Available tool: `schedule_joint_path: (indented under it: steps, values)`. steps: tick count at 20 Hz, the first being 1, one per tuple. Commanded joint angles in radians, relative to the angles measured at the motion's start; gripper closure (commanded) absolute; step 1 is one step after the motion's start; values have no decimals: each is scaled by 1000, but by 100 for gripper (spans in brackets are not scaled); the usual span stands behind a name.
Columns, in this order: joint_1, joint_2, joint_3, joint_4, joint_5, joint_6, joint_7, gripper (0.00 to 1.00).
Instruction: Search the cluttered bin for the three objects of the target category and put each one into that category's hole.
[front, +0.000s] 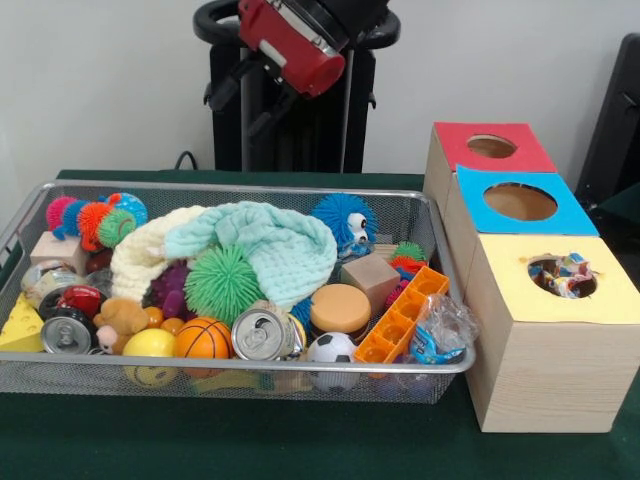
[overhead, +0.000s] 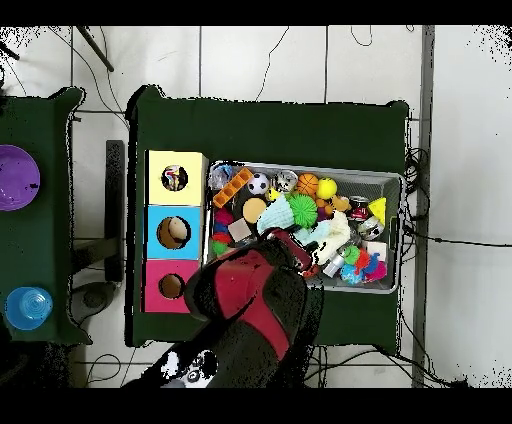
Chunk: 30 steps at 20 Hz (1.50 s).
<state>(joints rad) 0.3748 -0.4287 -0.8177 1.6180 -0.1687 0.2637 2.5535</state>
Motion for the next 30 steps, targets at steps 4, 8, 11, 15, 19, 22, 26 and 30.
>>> schedule_joint_path:
  steps: [4,8,11,15,19,22,26,30]
  values:
    - [-55,96,-4,-111,84,-139,176,0]
    - [-101,108,54,-141,88,-178,136,0]
    - [-155,87,151,-144,67,-167,70,0]
    - [-247,72,296,-173,27,-135,-22,0]
    - [-319,77,408,-190,-10,-133,-69,0]
    - [-374,90,494,-203,-37,-133,-102,0]
    - [-437,94,591,-208,-78,-106,-140,0]
    - [-469,89,641,-209,-117,-96,-142,0]
